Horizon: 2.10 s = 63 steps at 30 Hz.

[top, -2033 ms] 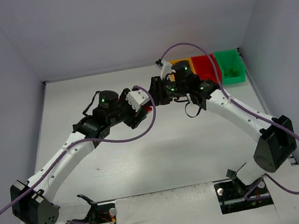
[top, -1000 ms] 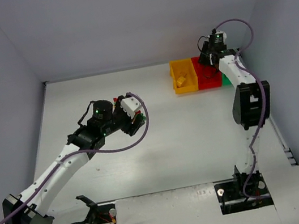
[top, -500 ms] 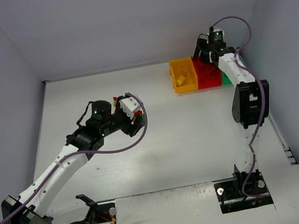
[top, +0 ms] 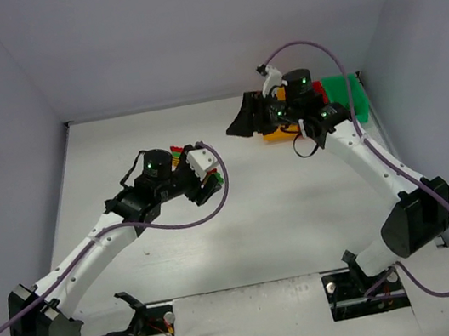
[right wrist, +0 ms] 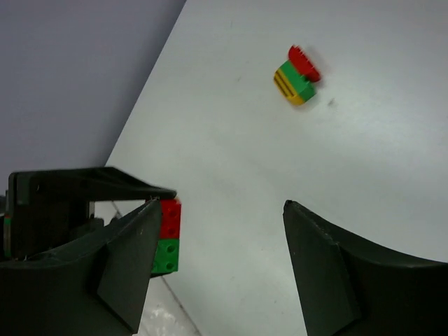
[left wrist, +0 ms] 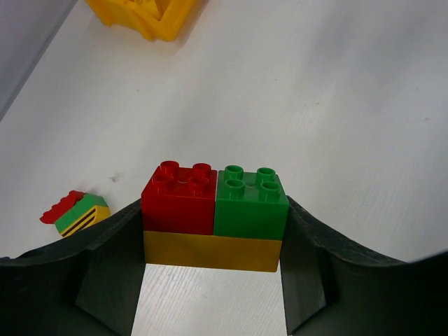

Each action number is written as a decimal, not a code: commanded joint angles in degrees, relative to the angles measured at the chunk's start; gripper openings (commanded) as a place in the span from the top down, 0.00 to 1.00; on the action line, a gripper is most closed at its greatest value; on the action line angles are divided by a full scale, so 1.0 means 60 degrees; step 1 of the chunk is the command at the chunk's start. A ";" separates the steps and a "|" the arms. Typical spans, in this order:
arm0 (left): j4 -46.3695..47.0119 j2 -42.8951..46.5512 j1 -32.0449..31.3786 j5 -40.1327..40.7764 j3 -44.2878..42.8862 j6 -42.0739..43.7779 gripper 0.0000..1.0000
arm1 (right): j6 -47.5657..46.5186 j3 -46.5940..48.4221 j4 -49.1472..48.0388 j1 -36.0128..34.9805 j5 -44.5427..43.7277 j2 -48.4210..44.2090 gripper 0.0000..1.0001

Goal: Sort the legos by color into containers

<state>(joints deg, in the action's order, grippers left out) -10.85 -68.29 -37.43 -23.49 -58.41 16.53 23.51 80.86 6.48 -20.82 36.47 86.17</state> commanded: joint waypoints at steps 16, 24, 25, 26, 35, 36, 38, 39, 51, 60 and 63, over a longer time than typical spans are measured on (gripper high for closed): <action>0.1017 -0.0263 0.0042 0.0091 -0.1075 0.0247 0.85 | 0.0901 -0.1245 -0.0992 -0.1584 0.1568 -0.0402 0.34; 0.1340 -0.0322 0.0042 0.0325 -0.1017 0.0086 0.84 | 0.0857 -0.1304 -0.1007 -0.1686 0.1671 -0.0212 0.41; 0.1340 -0.0351 0.0042 0.0325 -0.1046 0.0086 0.84 | 0.0858 -0.1318 -0.0992 -0.1701 0.1700 -0.0168 0.41; 0.1340 -0.0380 0.0042 0.0325 -0.1060 0.0086 0.84 | 0.0843 -0.1318 -0.0992 -0.1716 0.1744 -0.0153 0.41; 0.1413 -0.0469 0.0042 0.0296 -0.1221 0.0042 0.84 | 0.0740 -0.1333 -0.0992 -0.1804 0.1788 0.0067 0.57; 0.1413 -0.0483 0.0042 0.0282 -0.1207 0.0042 0.85 | 0.0726 -0.1333 -0.0992 -0.1804 0.1803 0.0081 0.62; 0.1413 -0.0483 0.0042 0.0281 -0.1207 0.0042 0.85 | 0.0711 -0.1333 -0.0992 -0.1833 0.1817 0.0111 0.84; 0.1384 -0.0498 0.0042 0.0339 -0.1178 0.0042 0.84 | 0.0711 -0.1319 -0.0992 -0.1833 0.1803 0.0125 0.93; 0.1062 0.0044 0.0144 0.1131 -0.0358 0.0496 0.27 | 0.0799 -0.1025 -0.0992 -0.1804 0.1949 0.0169 1.00; 0.0827 0.0059 0.0715 0.0326 -0.0255 0.0482 0.27 | 0.0843 -0.0996 -0.1269 -0.1818 0.2023 0.0170 1.00; 0.0783 0.0015 0.0789 0.0106 -0.0299 0.0452 0.27 | 0.0858 -0.1025 -0.1329 -0.1833 0.2023 0.0140 1.00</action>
<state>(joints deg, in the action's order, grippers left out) -7.40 -69.73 -34.41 -22.28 -59.24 18.02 28.53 72.64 2.04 -31.59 45.91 88.18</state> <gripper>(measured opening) 0.731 0.326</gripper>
